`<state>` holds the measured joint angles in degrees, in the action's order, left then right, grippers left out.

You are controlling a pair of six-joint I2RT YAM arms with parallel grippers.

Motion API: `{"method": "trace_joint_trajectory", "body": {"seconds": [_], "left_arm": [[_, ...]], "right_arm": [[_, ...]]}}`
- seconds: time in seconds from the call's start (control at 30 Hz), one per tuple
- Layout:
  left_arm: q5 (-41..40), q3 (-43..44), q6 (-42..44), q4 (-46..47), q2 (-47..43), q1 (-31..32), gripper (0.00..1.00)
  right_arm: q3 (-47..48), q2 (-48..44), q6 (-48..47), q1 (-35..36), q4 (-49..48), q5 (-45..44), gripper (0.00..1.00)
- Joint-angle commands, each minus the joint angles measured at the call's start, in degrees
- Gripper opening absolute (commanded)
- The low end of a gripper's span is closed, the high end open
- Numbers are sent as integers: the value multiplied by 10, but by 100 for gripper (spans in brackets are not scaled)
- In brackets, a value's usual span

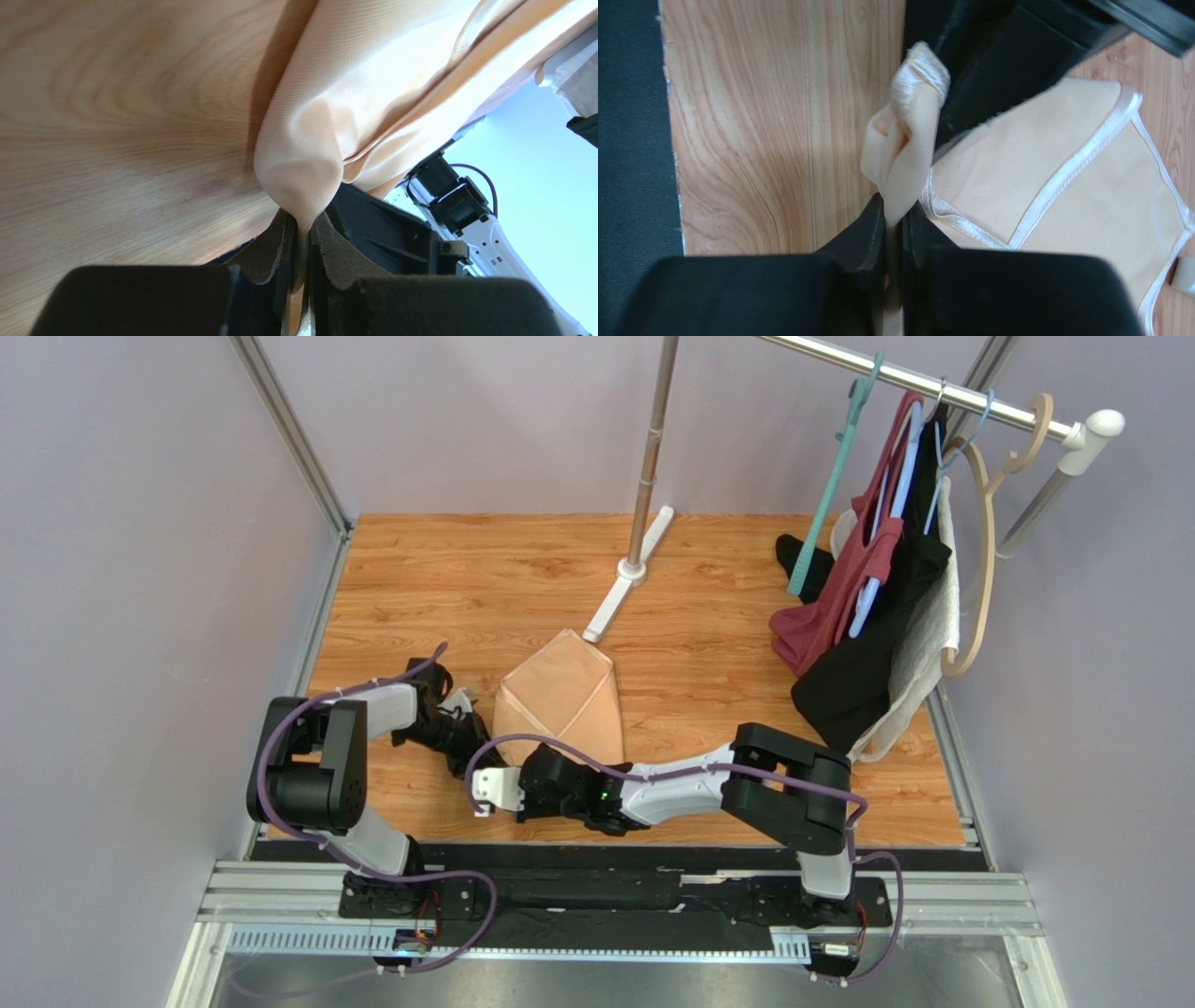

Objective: Fold the napkin, place the utensils inside, and roll it up
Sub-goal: Roll the napkin with the utensil

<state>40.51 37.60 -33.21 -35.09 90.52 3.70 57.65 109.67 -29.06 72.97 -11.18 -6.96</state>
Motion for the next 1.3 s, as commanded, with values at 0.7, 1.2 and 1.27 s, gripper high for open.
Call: {"method": "trace_joint_trajectory", "body": {"seconds": [0.7, 1.2, 1.27], "left_arm": [[-186, -39, -62, 59, -273, -56, 62], [-241, -255, -59, 411, -559, 26, 54], [-220, -266, -57, 461, -546, 38, 56]], "right_arm": [[183, 48, 107, -124, 335, 298, 0], [309, 165, 141, -209, 448, 497, 0], [323, 182, 145, -216, 456, 523, 0]]}}
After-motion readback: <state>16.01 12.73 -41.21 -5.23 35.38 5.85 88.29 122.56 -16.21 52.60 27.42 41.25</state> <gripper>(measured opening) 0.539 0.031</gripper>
